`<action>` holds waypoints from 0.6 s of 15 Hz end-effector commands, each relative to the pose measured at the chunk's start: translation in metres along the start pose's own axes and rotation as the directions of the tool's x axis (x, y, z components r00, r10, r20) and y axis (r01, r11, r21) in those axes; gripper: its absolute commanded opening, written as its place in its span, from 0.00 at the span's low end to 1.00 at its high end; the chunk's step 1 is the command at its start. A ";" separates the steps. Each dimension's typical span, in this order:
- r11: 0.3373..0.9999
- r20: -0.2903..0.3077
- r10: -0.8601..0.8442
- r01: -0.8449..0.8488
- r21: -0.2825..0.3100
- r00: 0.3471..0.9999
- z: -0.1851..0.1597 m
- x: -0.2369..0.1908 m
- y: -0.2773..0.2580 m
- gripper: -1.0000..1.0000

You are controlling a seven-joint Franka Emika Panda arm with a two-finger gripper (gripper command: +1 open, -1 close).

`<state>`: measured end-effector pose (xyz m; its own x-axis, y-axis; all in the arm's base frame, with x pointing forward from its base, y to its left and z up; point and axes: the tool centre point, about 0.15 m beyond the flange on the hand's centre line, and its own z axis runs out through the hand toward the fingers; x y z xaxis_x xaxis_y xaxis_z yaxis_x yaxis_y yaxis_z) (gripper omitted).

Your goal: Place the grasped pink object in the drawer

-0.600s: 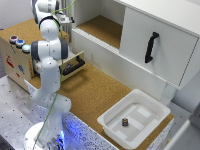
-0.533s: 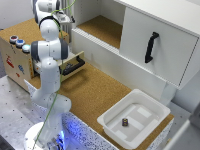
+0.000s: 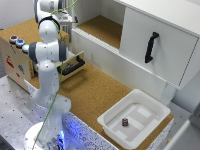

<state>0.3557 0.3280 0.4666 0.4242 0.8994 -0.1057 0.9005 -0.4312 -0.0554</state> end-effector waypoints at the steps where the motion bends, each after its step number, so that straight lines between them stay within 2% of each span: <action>1: 0.995 -0.202 -0.079 0.064 -0.081 0.976 0.072 -0.058 0.016 0.00; 6: 0.990 -0.197 -0.140 0.132 -0.050 0.970 0.096 -0.034 0.045 0.00; 9: 0.982 -0.168 -0.184 0.175 -0.067 0.969 0.111 -0.015 0.052 0.00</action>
<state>0.3683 0.2811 0.3878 0.3268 0.9450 0.0157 0.9451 -0.3268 0.0004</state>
